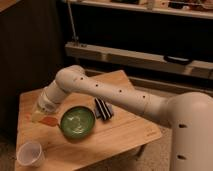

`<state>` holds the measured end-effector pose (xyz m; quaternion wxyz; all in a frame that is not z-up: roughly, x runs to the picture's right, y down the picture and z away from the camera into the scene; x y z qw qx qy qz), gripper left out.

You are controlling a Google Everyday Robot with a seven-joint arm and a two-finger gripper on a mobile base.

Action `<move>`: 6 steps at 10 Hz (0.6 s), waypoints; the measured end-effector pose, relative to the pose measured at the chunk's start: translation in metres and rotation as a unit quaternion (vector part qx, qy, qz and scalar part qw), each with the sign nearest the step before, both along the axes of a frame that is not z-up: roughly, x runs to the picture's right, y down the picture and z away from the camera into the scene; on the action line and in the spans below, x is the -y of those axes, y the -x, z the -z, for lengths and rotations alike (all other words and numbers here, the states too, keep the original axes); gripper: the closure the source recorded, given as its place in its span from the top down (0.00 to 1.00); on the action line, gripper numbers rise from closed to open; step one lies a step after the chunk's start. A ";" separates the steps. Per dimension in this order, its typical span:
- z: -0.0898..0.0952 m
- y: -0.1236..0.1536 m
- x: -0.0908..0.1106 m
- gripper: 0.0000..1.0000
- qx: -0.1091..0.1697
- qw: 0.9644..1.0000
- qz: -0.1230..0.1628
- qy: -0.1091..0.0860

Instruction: Place the pepper in the ceramic cup

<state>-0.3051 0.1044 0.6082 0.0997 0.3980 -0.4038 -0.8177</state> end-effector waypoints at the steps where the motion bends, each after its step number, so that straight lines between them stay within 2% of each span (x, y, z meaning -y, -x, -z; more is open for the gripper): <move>1: 0.000 0.000 -0.001 0.00 0.001 1.000 -0.001 0.002; 2: -0.001 0.001 -0.001 0.00 0.005 1.000 -0.002 0.004; 3: 0.000 0.004 -0.002 0.00 0.029 1.000 -0.003 0.004; 4: 0.004 0.015 -0.004 0.00 0.075 0.997 -0.012 0.011; 5: 0.014 0.029 -0.008 0.00 0.125 0.992 -0.025 0.019; 6: 0.029 0.044 -0.011 0.00 0.173 0.984 -0.034 0.022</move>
